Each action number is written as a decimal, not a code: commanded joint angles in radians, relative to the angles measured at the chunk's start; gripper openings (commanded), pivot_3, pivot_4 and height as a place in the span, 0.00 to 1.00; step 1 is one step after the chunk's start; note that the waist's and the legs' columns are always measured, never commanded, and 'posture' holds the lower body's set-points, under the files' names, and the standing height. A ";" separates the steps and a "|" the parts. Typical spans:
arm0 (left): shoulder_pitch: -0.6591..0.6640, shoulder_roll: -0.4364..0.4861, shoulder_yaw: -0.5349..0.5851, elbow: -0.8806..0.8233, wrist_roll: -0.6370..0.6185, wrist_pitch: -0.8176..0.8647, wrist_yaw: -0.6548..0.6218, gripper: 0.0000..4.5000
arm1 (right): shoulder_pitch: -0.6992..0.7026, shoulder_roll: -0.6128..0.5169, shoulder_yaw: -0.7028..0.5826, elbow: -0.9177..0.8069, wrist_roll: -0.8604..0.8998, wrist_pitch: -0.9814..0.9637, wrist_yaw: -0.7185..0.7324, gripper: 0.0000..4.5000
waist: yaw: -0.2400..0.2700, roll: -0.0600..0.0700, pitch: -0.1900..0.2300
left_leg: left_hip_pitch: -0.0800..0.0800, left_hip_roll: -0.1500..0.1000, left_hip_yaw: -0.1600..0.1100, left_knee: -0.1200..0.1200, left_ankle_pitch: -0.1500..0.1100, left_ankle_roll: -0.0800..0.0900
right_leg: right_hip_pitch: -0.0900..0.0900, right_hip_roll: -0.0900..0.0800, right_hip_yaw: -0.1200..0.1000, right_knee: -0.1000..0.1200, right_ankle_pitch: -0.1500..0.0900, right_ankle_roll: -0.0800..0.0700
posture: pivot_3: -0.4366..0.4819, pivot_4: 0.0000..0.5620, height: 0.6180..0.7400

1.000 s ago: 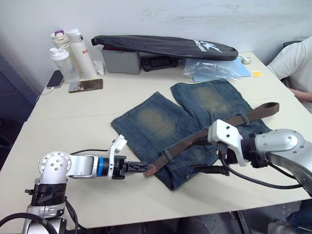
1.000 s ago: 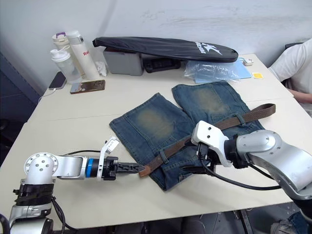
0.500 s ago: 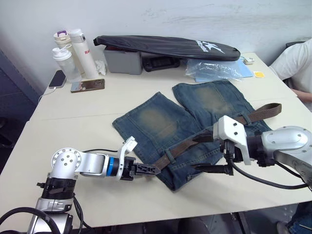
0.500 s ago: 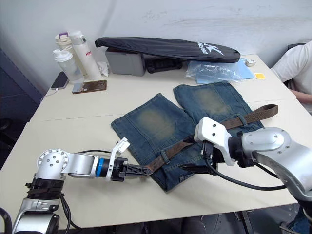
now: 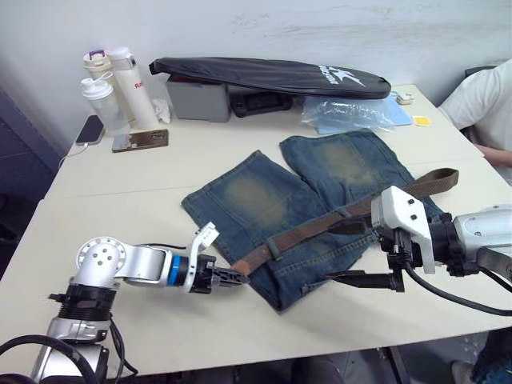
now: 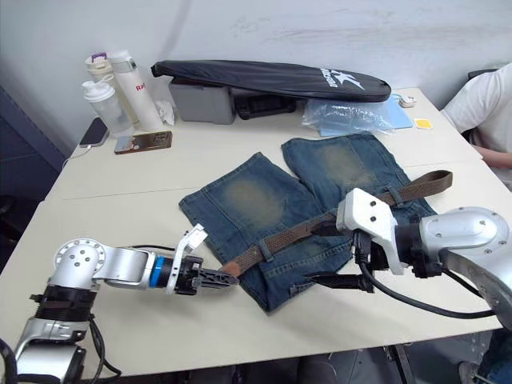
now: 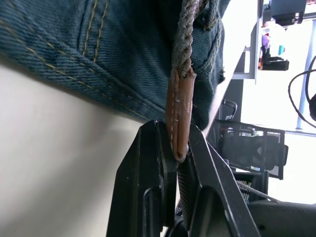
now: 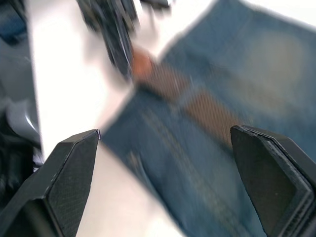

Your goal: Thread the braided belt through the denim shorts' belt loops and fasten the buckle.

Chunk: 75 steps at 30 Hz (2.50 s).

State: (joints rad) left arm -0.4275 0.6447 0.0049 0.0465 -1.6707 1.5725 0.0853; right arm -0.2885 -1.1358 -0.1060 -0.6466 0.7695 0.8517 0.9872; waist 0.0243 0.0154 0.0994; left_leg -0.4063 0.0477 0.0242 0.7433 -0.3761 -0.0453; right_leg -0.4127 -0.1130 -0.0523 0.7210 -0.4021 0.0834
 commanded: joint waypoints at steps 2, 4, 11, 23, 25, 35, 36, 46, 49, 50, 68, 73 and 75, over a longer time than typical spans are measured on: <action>-0.016 0.165 0.024 -0.093 -0.088 0.012 -0.096 0.01 | 0.000 -0.039 0.014 0.051 -0.110 -0.060 0.006 1.00 | -0.001 -0.001 0.001 | 0.001 0.000 0.000 -0.002 0.001 -0.002 | 0.000 0.000 0.001 -0.001 0.000 0.000 | 0.48 0.27 0.03; -0.021 0.220 0.027 -0.093 -0.088 0.000 -0.125 0.01 | 0.000 -0.044 0.025 0.076 -0.148 -0.070 0.001 1.00 | 0.000 -0.001 0.001 | 0.001 0.000 0.000 -0.004 0.002 -0.004 | -0.001 0.000 0.000 -0.001 0.000 0.000 | 0.48 0.27 0.03; -0.034 0.336 0.047 -0.060 -0.001 -0.010 -0.236 0.00 | -0.060 -0.025 0.150 0.254 -0.334 -0.093 -0.051 0.72 | 0.000 -0.002 0.003 | 0.001 0.000 0.000 -0.007 0.003 -0.003 | -0.001 0.000 0.000 -0.002 -0.001 -0.001 | 0.48 0.27 0.03; 0.031 0.477 0.104 -0.010 0.212 -0.020 -0.442 0.00 | -0.119 0.057 0.195 0.483 -0.452 -0.018 -0.161 0.02 | -0.004 -0.003 0.003 | 0.000 0.000 0.004 -0.007 0.003 -0.003 | -0.006 0.000 0.001 0.001 -0.001 -0.002 | 0.48 0.27 0.03; 0.051 0.501 0.096 -0.019 0.264 -0.030 -0.492 0.00 | -0.123 0.082 0.215 0.499 -0.467 -0.009 -0.172 0.02 | -0.003 -0.003 0.003 | 0.000 0.000 0.006 -0.007 0.003 -0.003 | -0.008 -0.001 0.000 0.002 -0.001 -0.002 | 0.48 0.27 0.03; 0.117 0.658 0.092 0.104 0.502 -0.135 -0.746 0.00 | -0.128 0.138 0.254 0.528 -0.511 0.061 -0.209 0.02 | -0.004 -0.005 0.003 | -0.002 0.000 0.012 -0.006 0.003 -0.002 | -0.016 -0.001 0.000 0.008 -0.002 -0.003 | 0.48 0.27 0.03; 0.132 0.676 0.086 0.115 0.538 -0.161 -0.793 0.00 | -0.129 0.140 0.254 0.527 -0.515 0.064 -0.208 0.02 | -0.004 -0.005 0.003 | -0.002 0.000 0.012 -0.006 0.003 -0.002 | -0.016 -0.001 -0.002 0.009 -0.002 -0.004 | 0.48 0.27 0.03; 0.341 0.765 0.039 0.323 0.846 -0.400 -1.118 0.00 | -0.149 0.168 0.263 0.534 -0.531 0.083 -0.199 0.02 | -0.004 -0.007 0.001 | -0.001 0.002 0.013 -0.003 -0.005 0.009 | -0.020 -0.002 -0.012 0.010 -0.005 -0.010 | 0.48 0.27 0.03; 0.341 0.762 0.038 0.404 0.907 -0.431 -1.170 0.00 | -0.155 0.172 0.264 0.538 -0.537 0.084 -0.195 0.02 | -0.005 -0.009 -0.001 | -0.001 0.002 0.013 -0.003 -0.005 0.010 | -0.023 -0.003 -0.013 0.012 -0.005 -0.009 | 0.48 0.27 0.03; 0.340 0.760 0.041 0.426 0.925 -0.443 -1.183 0.00 | -0.158 0.173 0.265 0.540 -0.538 0.084 -0.193 0.02 | -0.006 -0.010 -0.002 | -0.002 0.002 0.014 -0.003 -0.006 0.011 | -0.025 -0.003 -0.013 0.013 -0.005 -0.009 | 0.48 0.27 0.03; 0.109 0.620 0.108 0.505 1.108 -0.584 -1.161 0.32 | -0.173 0.161 0.235 0.479 -0.517 0.096 -0.132 0.00 | -0.013 -0.005 -0.014 | -0.016 0.002 0.013 0.010 -0.014 0.031 | -0.034 -0.016 -0.029 0.031 -0.004 -0.012 | 0.48 0.27 0.03; 0.091 0.637 0.136 0.400 1.074 -0.529 -1.256 0.78 | -0.191 0.141 0.199 0.441 -0.487 0.111 -0.094 0.00 | -0.023 -0.001 -0.015 | -0.016 0.000 0.014 0.010 -0.012 0.028 | -0.033 -0.023 -0.042 0.031 -0.003 -0.011 | 0.48 0.27 0.03; 0.113 0.651 0.151 0.339 1.050 -0.513 -1.308 0.90 | -0.201 0.125 0.181 0.426 -0.473 0.120 -0.077 0.00 | -0.026 -0.001 -0.015 | -0.016 0.000 0.014 0.010 -0.012 0.028 | -0.033 -0.025 -0.049 0.031 -0.003 -0.011 | 0.48 0.27 0.03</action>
State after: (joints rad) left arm -0.3252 1.2569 0.1135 0.4541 -0.5868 1.0377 -1.1584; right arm -0.4553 -0.9791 0.1305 -0.1695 0.2684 0.9638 0.8832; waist -0.0016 0.0140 0.0846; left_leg -0.4226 0.0480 0.0382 0.7531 -0.3884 -0.0173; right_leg -0.4458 -0.1389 -0.1026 0.7518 -0.4055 0.0722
